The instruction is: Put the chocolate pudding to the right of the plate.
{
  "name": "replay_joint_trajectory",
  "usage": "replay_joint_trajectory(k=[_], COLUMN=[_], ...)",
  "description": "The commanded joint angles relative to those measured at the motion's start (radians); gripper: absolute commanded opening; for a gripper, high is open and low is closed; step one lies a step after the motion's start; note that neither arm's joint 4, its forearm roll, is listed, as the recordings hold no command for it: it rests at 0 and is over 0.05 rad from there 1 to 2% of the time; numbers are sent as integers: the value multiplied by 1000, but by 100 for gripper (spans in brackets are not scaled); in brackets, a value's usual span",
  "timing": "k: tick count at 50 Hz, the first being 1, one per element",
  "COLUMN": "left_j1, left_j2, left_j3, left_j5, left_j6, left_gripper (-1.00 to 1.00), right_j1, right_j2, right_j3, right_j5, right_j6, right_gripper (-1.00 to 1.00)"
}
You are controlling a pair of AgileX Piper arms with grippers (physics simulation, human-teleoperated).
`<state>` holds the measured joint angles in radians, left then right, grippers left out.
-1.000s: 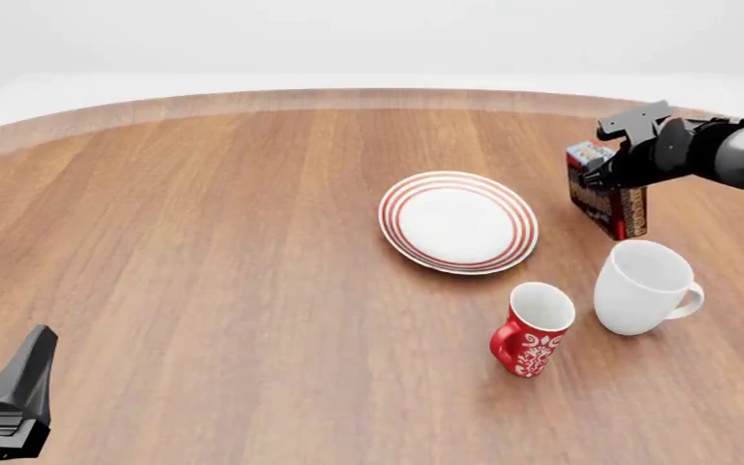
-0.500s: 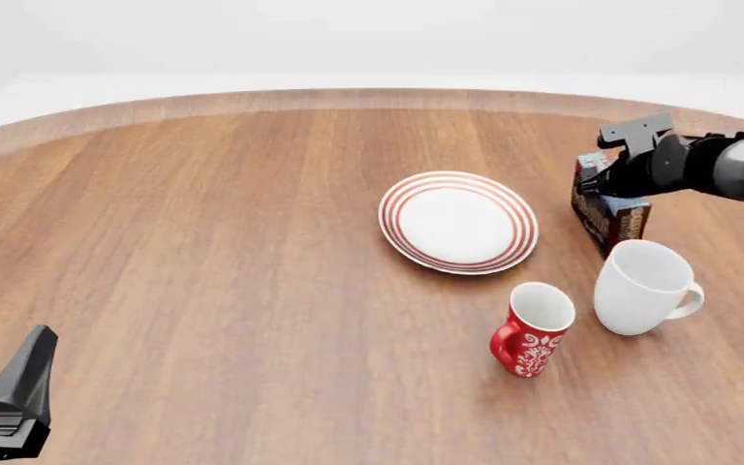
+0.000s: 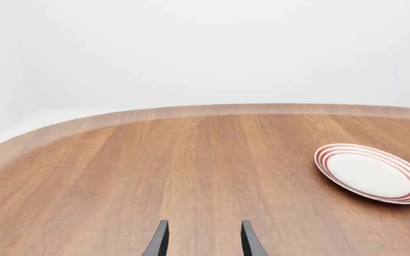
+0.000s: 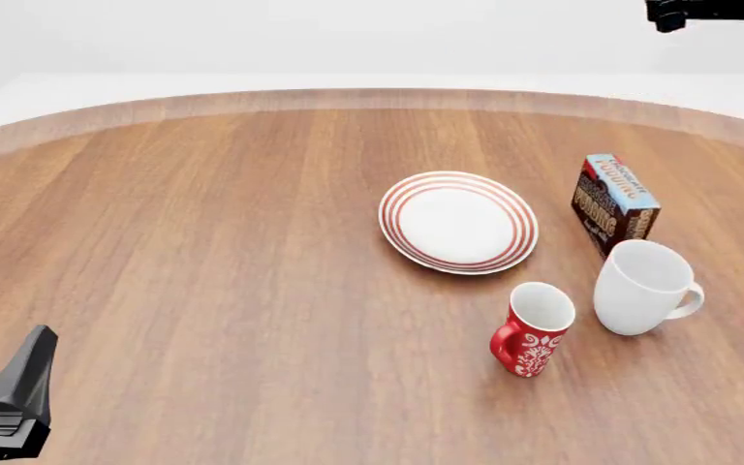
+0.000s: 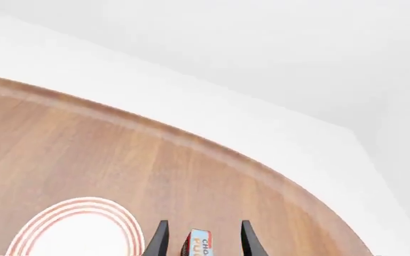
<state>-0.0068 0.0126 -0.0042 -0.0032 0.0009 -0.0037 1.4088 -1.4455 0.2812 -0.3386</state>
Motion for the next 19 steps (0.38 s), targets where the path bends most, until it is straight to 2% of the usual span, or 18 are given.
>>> replay_joint_trajectory(k=[1, 2, 3, 5, 8, 10, 13, 14, 15, 19], left_j1=[0, 0, 0, 0, 0, 0, 0, 0, 0, 0], left_j2=[0, 0, 0, 0, 0, 0, 0, 0, 0, 1], left_j3=[0, 0, 0, 0, 0, 0, 0, 0, 0, 0], left_j5=[0, 0, 0, 0, 0, 0, 0, 0, 0, 0], left_j6=[0, 0, 0, 0, 0, 0, 0, 0, 1, 0], left_gripper=[100, 100, 100, 100, 100, 100, 100, 100, 100, 100], right_j1=[145, 154, 177, 203, 200, 165, 166, 166, 188, 214], right_j2=[-459, -536, -587, -665, -712, -758, -817, -817, -822, -826], right_j3=[38, 45, 72, 134, 209, 193, 99, 98, 83, 91], right_j5=[31, 40, 43, 38, 27, 38, 100, 101, 114, 119], right_j6=[-38, 9, 20, 7, -99, -106, -90, -90, -121, -135], right_gripper=[100, 100, 100, 100, 100, 100, 100, 100, 100, 100])
